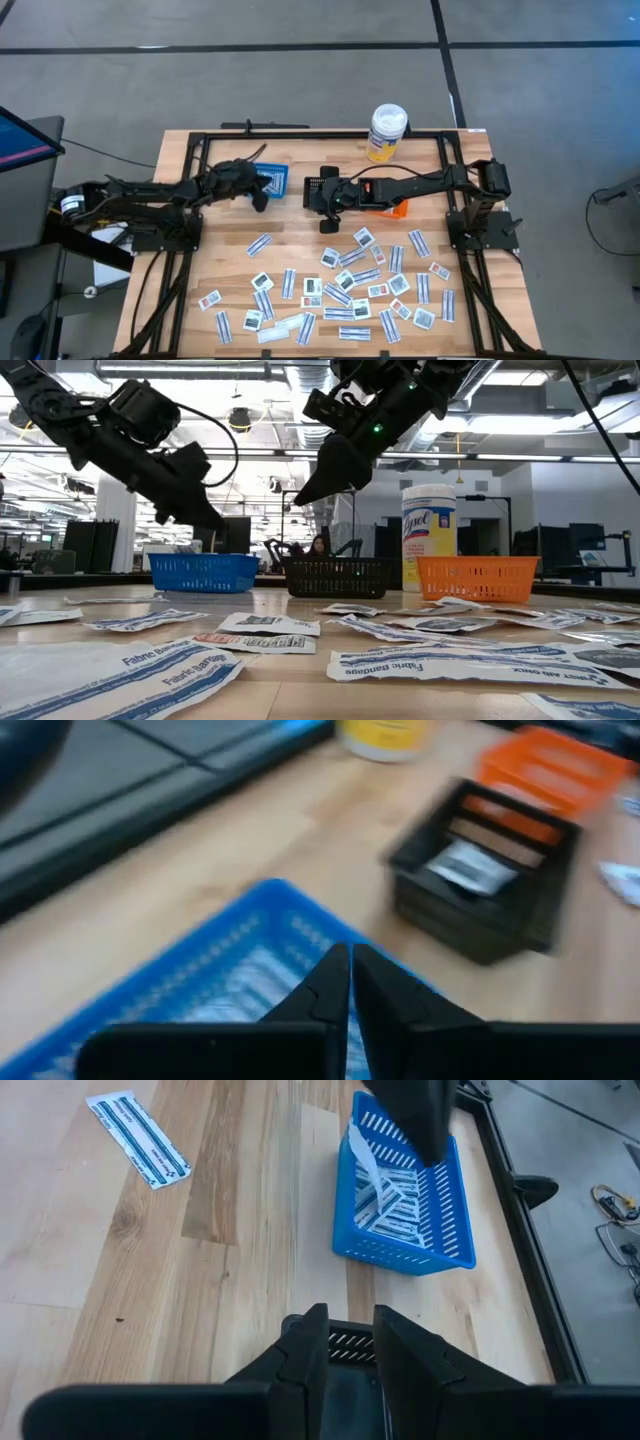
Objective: Pick & Place First Aid Supplies
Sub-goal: Put the bandage into the blue container
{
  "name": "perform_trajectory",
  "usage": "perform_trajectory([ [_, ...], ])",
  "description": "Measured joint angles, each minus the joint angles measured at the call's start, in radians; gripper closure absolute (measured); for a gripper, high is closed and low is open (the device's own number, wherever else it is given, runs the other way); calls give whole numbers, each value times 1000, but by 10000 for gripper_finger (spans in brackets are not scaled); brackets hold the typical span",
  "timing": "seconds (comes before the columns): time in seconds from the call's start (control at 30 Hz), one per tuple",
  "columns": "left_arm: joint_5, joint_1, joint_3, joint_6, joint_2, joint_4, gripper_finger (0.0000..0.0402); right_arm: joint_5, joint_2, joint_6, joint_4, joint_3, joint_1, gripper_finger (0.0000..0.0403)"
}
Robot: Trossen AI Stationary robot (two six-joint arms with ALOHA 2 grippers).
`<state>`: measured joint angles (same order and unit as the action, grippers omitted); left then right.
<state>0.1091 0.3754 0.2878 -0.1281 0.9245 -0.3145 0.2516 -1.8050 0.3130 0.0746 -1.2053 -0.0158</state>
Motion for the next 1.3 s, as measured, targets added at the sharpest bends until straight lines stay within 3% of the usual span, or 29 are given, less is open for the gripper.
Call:
perform_trajectory([
  [0.2, 0, -61, 1, 111, -11, -1, 345, 0, 0, -24, 0, 0, 0, 326],
  [0.37, 169, -120, 1, 237, -56, 54, 307, -13, 0, -51, 2, 0, 0, 326],
  [0.47, 260, -146, 10, 263, -122, 205, 291, -19, 0, -53, 3, 0, 0, 326],
  [0.6, 243, -188, 50, 202, -187, 489, 280, -20, 0, -90, 11, 0, 2, 326],
  [0.67, 222, -216, 53, 211, -207, 537, 277, -22, 0, -112, 13, 0, 2, 326],
  [0.97, 220, -234, 47, 246, -238, 529, 277, -22, 1, -243, 59, 0, 9, 326],
  [1.3, 243, -204, 25, 266, -85, 439, 277, -23, 1, -201, 54, 0, 21, 326],
])
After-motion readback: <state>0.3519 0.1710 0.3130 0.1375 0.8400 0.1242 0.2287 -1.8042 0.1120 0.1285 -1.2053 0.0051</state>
